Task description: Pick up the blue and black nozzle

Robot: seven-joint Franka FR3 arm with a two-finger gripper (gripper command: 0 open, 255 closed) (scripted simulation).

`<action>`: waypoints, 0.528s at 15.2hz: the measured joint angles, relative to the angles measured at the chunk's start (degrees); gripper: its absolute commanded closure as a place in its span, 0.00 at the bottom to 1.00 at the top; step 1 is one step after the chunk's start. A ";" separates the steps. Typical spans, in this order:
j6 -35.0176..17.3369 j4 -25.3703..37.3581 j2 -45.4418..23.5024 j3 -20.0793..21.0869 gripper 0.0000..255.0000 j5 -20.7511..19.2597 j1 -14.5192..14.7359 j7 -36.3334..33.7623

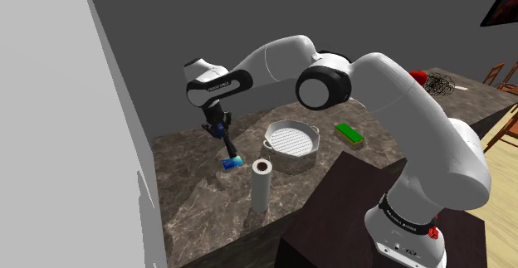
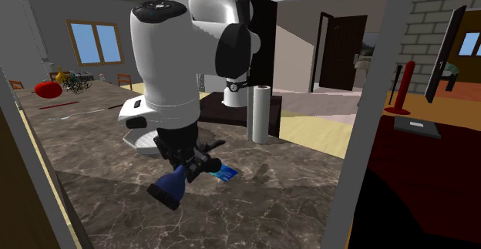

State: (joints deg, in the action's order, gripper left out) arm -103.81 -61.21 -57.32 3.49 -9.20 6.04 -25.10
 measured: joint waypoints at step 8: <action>3.57 0.51 3.09 0.13 1.00 0.18 0.01 0.36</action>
State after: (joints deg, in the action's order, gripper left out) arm -100.23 -60.70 -54.23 3.62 -9.01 6.05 -24.74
